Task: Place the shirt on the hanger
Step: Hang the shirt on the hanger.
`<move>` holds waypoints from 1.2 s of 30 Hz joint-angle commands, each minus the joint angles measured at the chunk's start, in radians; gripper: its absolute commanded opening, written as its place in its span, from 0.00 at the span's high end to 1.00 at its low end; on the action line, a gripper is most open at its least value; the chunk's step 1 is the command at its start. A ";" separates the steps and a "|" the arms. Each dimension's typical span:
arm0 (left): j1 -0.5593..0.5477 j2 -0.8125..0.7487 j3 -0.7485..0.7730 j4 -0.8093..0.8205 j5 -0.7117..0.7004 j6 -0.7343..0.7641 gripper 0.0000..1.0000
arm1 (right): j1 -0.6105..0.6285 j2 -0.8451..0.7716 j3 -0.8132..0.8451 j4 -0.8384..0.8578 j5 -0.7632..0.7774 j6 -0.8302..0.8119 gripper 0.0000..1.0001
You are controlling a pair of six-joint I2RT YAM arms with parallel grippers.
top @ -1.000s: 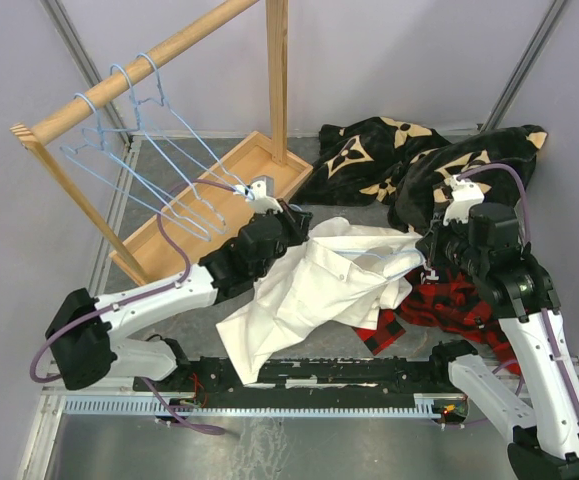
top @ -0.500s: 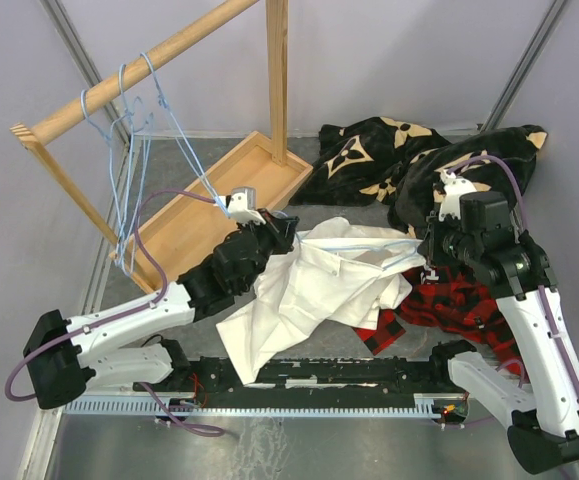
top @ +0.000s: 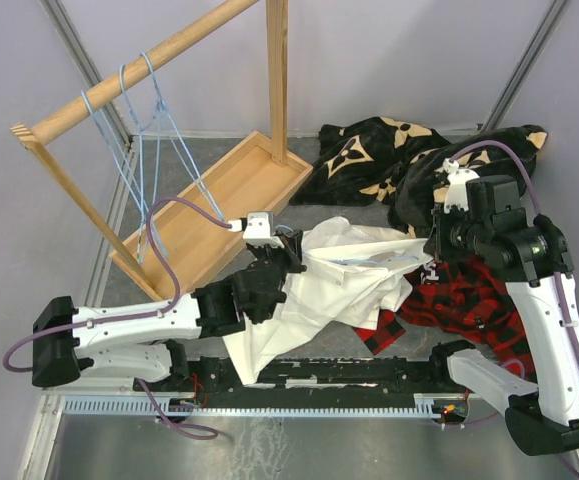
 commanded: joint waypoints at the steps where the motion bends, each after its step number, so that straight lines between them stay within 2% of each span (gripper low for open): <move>1: -0.059 0.039 0.058 -0.038 -0.237 0.155 0.97 | -0.011 0.027 0.065 -0.029 0.113 -0.008 1.00; 5: -0.093 0.081 0.094 -0.037 -0.257 0.169 0.97 | -0.011 0.043 0.050 -0.006 0.104 0.001 1.00; 8: -0.108 0.110 0.110 -0.027 -0.252 0.174 0.97 | -0.005 0.047 0.039 0.028 0.016 0.025 1.00; 12: -0.121 0.141 0.139 -0.022 -0.244 0.181 0.97 | 0.019 0.030 -0.026 0.155 -0.232 0.097 1.00; 16: -0.129 0.167 0.170 -0.022 -0.245 0.187 0.97 | 0.082 -0.005 -0.206 0.402 -0.541 0.248 1.00; 21: -0.129 0.182 0.193 -0.035 -0.252 0.183 0.97 | 0.193 -0.046 -0.354 0.373 -0.537 0.215 0.99; 26: -0.130 0.206 0.227 -0.047 -0.274 0.196 0.97 | 0.389 -0.119 -0.537 0.542 -0.474 0.348 0.91; 28: -0.130 0.211 0.238 -0.049 -0.283 0.198 0.97 | 0.483 -0.133 -0.570 0.598 -0.405 0.397 0.84; 31: -0.130 0.210 0.236 -0.059 -0.280 0.187 0.97 | 0.591 -0.160 -0.549 0.596 -0.272 0.369 0.70; 36: -0.130 0.179 0.209 -0.056 -0.225 0.194 0.97 | 0.602 -0.267 -0.441 0.452 -0.018 0.188 0.45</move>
